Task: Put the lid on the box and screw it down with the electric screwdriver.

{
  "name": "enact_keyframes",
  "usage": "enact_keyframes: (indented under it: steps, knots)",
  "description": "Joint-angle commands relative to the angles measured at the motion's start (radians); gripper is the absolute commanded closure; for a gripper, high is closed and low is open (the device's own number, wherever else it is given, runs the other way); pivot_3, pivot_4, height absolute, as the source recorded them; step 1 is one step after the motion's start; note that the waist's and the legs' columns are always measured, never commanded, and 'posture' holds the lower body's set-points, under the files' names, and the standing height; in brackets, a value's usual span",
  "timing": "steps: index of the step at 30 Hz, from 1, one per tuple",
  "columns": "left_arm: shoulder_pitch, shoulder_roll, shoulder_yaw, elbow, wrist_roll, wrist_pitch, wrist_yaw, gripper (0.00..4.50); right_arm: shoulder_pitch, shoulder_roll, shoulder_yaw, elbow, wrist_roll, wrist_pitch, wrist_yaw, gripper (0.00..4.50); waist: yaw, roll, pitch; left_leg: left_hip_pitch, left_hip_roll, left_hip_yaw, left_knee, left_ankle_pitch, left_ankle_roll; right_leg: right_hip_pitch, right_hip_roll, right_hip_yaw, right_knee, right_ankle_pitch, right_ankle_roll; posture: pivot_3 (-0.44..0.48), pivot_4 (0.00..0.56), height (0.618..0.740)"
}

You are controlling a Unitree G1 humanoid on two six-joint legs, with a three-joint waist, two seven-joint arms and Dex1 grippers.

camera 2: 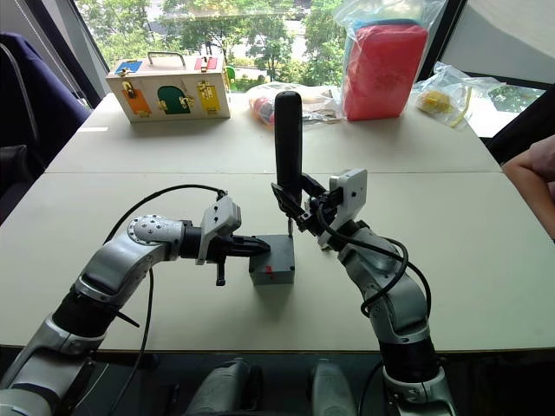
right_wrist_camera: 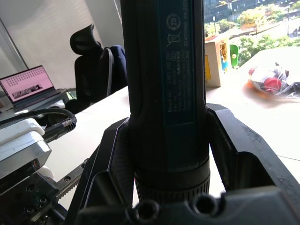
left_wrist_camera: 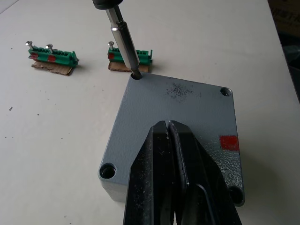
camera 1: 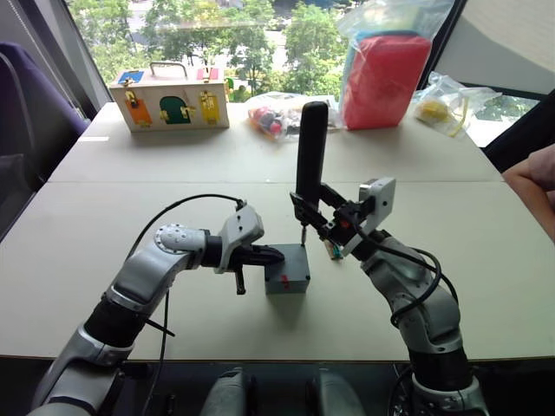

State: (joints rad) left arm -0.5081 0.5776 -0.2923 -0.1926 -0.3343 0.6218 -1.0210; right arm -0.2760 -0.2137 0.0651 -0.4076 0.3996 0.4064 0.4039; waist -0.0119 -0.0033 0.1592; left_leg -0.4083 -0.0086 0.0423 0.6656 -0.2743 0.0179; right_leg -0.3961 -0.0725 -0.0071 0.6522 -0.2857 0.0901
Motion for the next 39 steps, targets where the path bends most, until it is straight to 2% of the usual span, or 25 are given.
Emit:
enact_keyframes:
  steps: [1, 8, 14, 19, 39]
  knots:
    - [0.012, 0.007, -0.02, 0.004, 0.018, 0.012, 0.001, 4.5, 0.009, 0.024, 0.029, 0.012, -0.024, -0.044, -0.001, 2.64, -0.001, 0.0, 0.0, 0.0, 0.0, 0.0, 0.0, 0.0, 0.0, 0.0, 0.0, 0.0, 0.0, 0.0, 0.0, 0.0, 0.15, 0.74]
    - [0.017, 0.017, -0.017, 0.002, 0.017, 0.017, -0.003, 4.5, 0.069, -0.003, 0.072, 0.039, -0.083, -0.065, 0.014, 2.64, -0.001, -0.001, -0.001, 0.0, 0.0, 0.0, 0.0, 0.0, 0.0, 0.0, 0.0, 0.0, 0.0, 0.0, 0.0, 0.0, 0.15, 0.74]
    - [0.019, 0.019, -0.025, 0.005, 0.018, 0.017, -0.007, 4.5, 0.13, -0.035, 0.029, 0.078, -0.07, -0.07, 0.03, 2.64, 0.001, -0.005, -0.007, 0.002, 0.0, -0.001, -0.001, 0.0, 0.0, 0.003, 0.0, 0.0, -0.002, 0.0, 0.0, 0.0, 0.15, 0.74]
    - [0.02, 0.023, -0.046, 0.017, 0.038, 0.0, -0.012, 4.5, 0.162, -0.055, 0.055, 0.073, -0.087, -0.048, 0.041, 2.64, 0.001, -0.008, -0.017, 0.004, 0.0, -0.001, -0.001, -0.001, 0.002, 0.005, -0.002, -0.001, -0.004, 0.0, 0.0, 0.0, 0.15, 0.74]
    - [0.013, 0.003, -0.057, 0.035, 0.053, -0.016, -0.015, 4.5, 0.147, -0.06, 0.063, 0.044, -0.088, -0.053, 0.033, 2.64, 0.001, -0.01, -0.024, 0.007, -0.001, -0.001, -0.005, -0.002, 0.001, 0.007, -0.006, -0.001, -0.006, -0.003, -0.006, 0.0, 0.15, 0.74]
